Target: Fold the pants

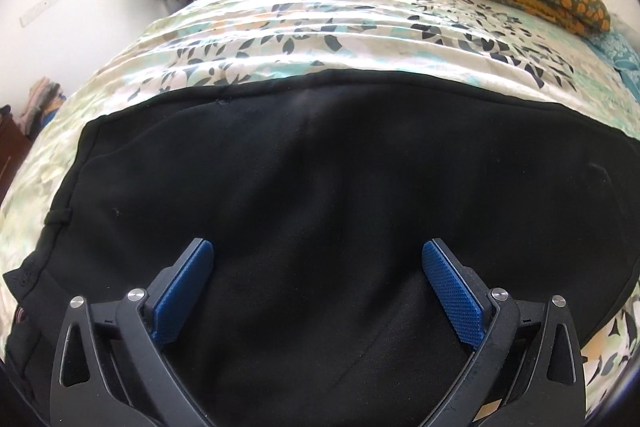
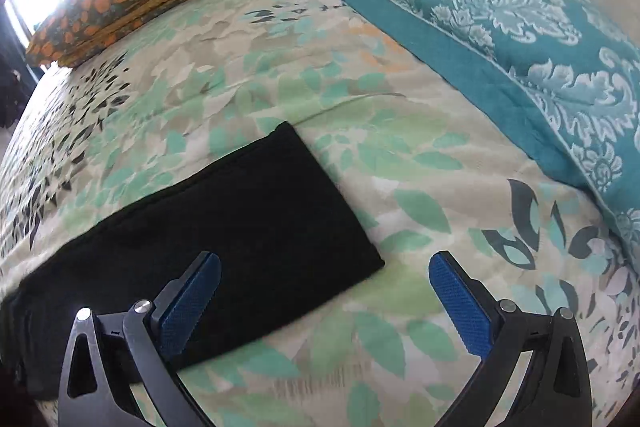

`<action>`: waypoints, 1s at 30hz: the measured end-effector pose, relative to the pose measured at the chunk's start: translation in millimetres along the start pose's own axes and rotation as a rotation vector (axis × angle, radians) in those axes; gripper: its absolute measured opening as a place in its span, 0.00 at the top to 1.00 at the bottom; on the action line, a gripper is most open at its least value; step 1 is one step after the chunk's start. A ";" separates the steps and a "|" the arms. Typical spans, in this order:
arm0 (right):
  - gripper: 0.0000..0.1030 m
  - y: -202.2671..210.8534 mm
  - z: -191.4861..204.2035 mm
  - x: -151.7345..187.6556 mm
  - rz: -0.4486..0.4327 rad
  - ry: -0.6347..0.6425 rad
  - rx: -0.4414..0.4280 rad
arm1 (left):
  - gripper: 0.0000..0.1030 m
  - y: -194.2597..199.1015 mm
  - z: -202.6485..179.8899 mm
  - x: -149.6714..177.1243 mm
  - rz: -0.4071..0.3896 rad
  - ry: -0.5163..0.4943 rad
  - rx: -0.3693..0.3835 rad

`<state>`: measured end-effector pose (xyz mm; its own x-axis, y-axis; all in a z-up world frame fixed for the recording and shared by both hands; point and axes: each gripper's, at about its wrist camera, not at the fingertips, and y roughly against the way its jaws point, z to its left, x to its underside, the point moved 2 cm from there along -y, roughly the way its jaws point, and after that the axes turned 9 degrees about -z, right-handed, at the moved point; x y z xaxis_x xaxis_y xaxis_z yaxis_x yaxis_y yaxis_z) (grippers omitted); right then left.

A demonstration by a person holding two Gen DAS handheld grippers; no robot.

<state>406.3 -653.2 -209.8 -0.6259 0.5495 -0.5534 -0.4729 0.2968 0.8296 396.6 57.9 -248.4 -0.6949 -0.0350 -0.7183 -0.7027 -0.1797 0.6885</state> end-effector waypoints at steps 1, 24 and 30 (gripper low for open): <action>0.00 -9.8 -2.8 -3.9 0.006 -0.037 -0.006 | 0.01 -0.5 -0.3 -0.1 -0.002 0.000 0.000; 0.97 219.4 29.7 158.8 -0.201 0.259 -0.364 | 0.01 4.1 -5.9 -4.9 -0.002 -0.048 -0.052; 1.00 284.8 -16.0 311.8 -0.105 0.114 -0.326 | 0.01 16.3 -6.5 -15.4 0.132 -0.073 -0.053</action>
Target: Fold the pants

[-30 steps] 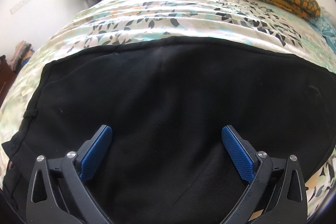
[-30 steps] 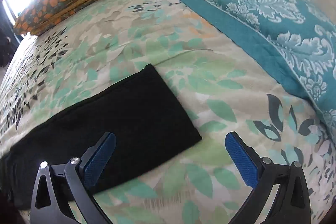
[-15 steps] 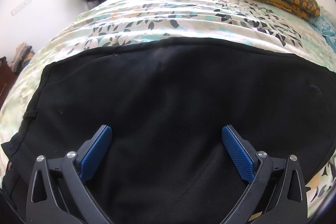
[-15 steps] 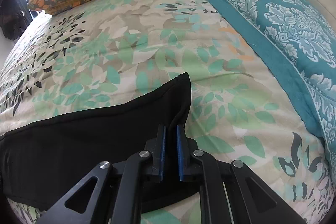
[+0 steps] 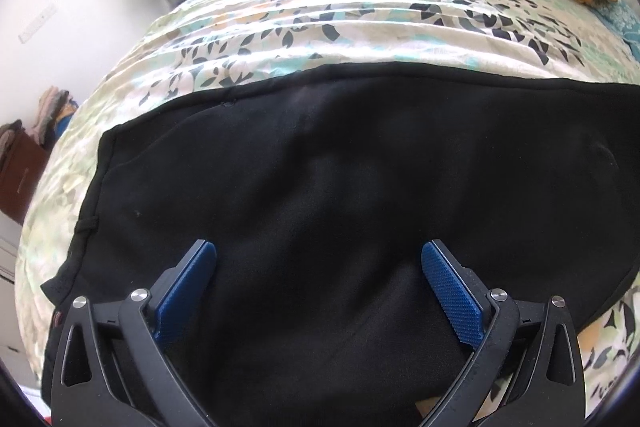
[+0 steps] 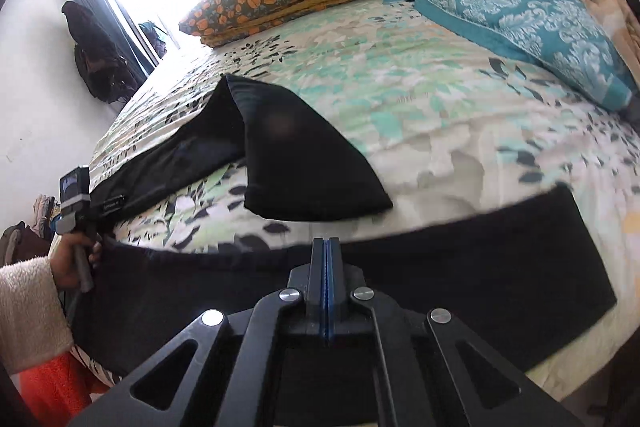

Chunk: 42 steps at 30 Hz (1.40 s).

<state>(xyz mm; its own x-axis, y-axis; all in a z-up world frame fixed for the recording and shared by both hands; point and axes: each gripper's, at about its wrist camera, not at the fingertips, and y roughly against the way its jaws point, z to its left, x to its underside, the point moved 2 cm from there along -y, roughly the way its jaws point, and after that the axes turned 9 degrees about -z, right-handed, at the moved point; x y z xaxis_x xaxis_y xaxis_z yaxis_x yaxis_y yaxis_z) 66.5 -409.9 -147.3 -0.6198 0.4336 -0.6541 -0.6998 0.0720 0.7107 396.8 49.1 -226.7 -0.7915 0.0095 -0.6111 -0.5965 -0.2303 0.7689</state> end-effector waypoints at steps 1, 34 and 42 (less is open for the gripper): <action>1.00 4.3 -6.1 12.9 0.028 -0.037 0.029 | 0.01 7.0 1.9 1.3 0.023 0.003 0.019; 0.94 13.6 79.4 -22.6 -0.069 0.430 0.168 | 0.01 147.6 97.7 161.8 0.056 0.179 0.179; 0.94 39.3 -32.3 36.3 -0.035 -0.090 0.213 | 0.01 159.5 60.2 165.7 0.019 0.039 0.188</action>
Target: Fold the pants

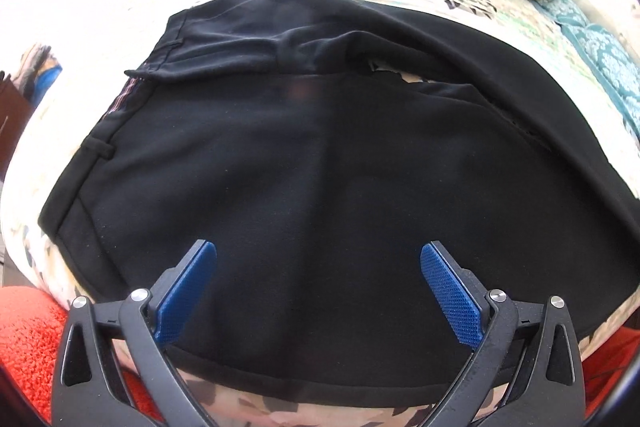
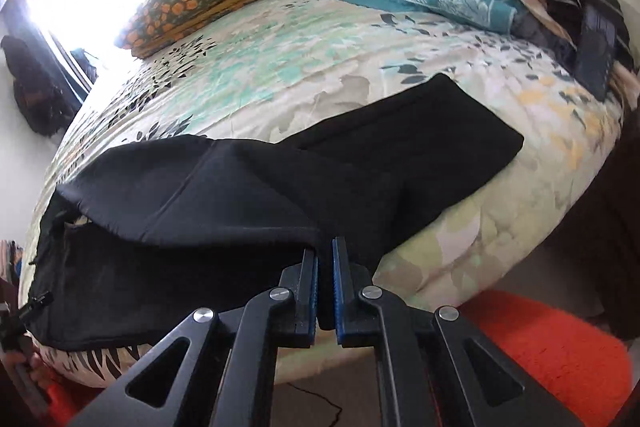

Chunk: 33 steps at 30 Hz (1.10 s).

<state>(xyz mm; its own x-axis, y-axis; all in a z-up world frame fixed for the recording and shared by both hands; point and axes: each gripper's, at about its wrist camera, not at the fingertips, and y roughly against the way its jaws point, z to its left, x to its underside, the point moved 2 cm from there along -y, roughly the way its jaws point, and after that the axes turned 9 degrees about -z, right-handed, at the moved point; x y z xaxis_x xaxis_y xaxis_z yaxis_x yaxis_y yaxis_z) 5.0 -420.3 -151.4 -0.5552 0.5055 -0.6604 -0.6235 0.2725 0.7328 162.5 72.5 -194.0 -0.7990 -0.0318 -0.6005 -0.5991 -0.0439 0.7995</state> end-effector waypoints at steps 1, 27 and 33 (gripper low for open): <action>0.94 -0.2 3.9 -2.2 -0.013 0.037 0.008 | 0.01 1.7 -2.1 1.1 -0.003 -0.009 -0.001; 0.94 8.3 10.6 -6.3 -0.081 0.051 -0.037 | 0.01 -106.7 9.2 -198.5 0.167 0.369 0.185; 0.94 13.1 12.2 -9.7 -0.101 0.038 -0.052 | 0.01 -153.7 -5.4 -203.0 0.217 0.337 0.112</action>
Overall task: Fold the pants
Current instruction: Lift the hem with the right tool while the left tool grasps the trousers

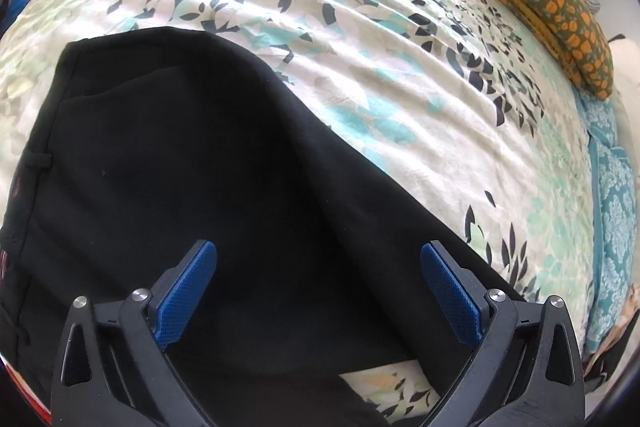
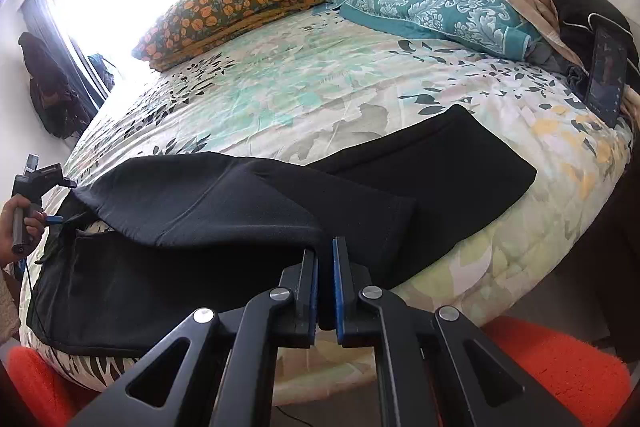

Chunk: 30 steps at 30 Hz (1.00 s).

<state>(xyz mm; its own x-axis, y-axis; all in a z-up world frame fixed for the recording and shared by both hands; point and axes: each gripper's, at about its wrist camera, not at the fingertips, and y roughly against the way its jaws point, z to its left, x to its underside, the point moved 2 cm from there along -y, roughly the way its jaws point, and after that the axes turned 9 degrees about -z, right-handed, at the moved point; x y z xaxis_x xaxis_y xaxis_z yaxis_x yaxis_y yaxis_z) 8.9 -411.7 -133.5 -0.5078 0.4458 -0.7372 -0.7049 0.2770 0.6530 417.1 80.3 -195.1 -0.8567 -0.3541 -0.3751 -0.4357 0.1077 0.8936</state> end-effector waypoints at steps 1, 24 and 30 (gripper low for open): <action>0.94 2.0 1.3 -0.4 -0.007 0.005 0.000 | 0.01 -3.9 -3.5 -1.6 0.002 -0.004 0.010; 0.86 1.2 25.6 -81.1 -0.118 0.434 -0.048 | 0.97 190.4 87.5 75.5 -0.185 0.023 0.362; 0.38 -54.2 -33.7 -3.5 0.390 0.266 0.085 | 0.97 138.0 136.0 160.6 -0.053 0.049 0.231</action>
<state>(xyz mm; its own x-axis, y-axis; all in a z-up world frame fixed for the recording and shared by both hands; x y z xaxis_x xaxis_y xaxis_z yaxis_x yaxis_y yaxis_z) 32.2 -456.9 -172.1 -0.8433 0.3005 -0.4455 -0.3989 0.2056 0.8937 181.8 164.6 -165.5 -0.8186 -0.4094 -0.4028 -0.5365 0.2949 0.7907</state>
